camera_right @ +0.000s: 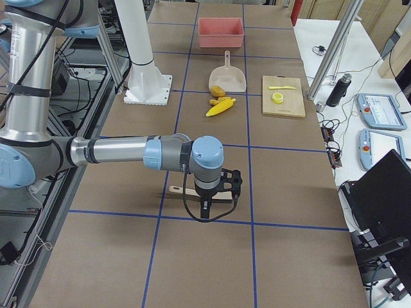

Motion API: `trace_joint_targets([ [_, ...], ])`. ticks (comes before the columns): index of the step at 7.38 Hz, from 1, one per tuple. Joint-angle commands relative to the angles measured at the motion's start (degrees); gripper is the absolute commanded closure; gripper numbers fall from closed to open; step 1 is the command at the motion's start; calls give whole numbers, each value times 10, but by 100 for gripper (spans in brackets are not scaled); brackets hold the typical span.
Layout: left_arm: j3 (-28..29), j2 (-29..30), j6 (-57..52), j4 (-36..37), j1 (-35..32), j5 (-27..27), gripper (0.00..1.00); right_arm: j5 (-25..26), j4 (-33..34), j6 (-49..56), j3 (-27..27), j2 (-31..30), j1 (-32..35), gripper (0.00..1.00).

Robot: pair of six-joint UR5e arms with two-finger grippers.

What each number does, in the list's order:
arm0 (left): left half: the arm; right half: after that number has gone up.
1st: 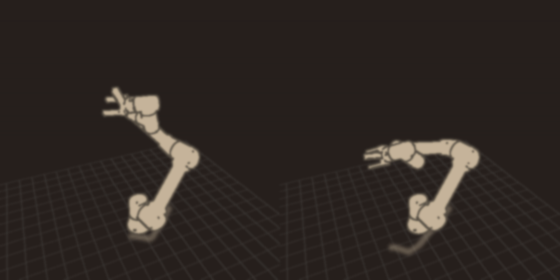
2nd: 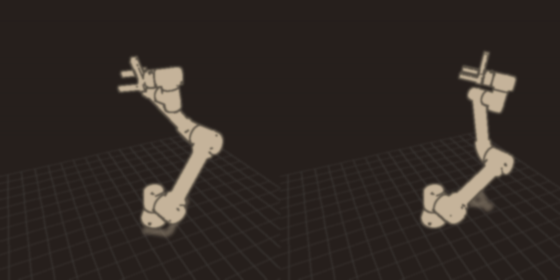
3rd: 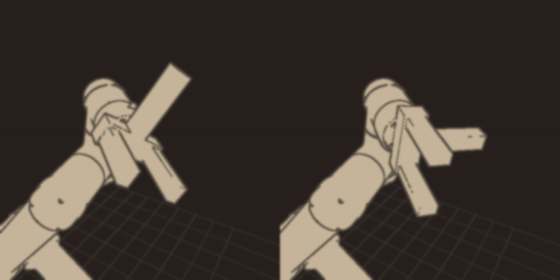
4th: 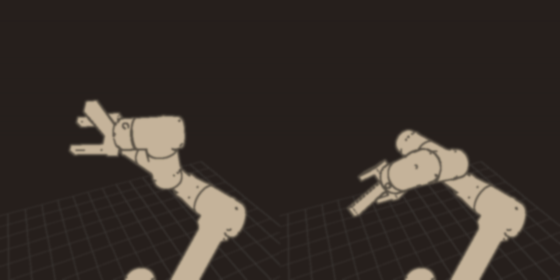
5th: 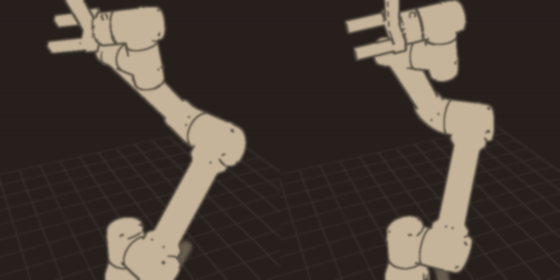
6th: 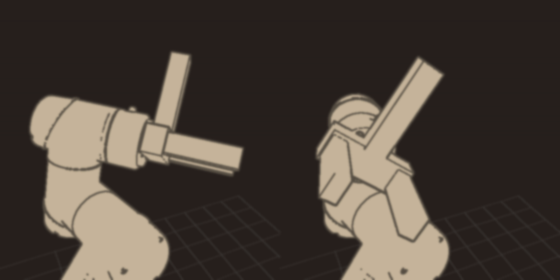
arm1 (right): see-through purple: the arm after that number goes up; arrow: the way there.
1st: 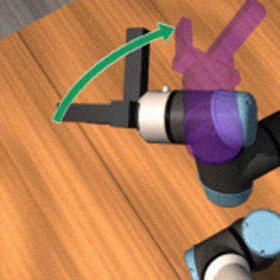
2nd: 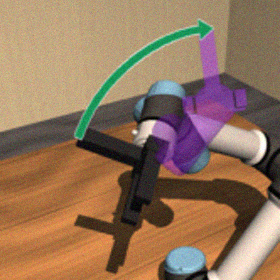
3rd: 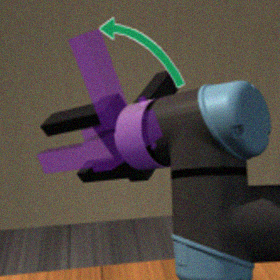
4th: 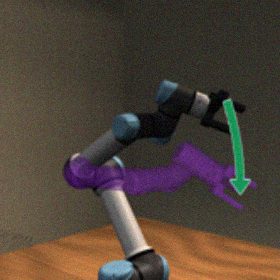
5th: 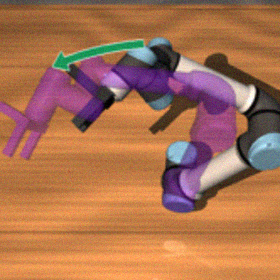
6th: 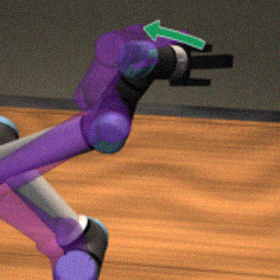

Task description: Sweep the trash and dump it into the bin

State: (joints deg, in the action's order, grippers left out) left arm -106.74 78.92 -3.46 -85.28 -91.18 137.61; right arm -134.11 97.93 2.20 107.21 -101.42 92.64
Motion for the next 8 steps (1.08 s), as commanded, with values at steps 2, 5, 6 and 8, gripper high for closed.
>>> trace_joint_targets([
  [2,-7,39,4,0,48,7,1,-17,4,0,8,-4,1,0],
  [5,-5,177,4,0,159,6,1,-19,1,-4,45,-58,1,0],
  [6,-6,213,5,1,192,3,1,-20,1,-4,45,-58,1,0],
  [8,3,324,1,1,300,-45,1,-20,2,-6,61,-56,0,0],
])
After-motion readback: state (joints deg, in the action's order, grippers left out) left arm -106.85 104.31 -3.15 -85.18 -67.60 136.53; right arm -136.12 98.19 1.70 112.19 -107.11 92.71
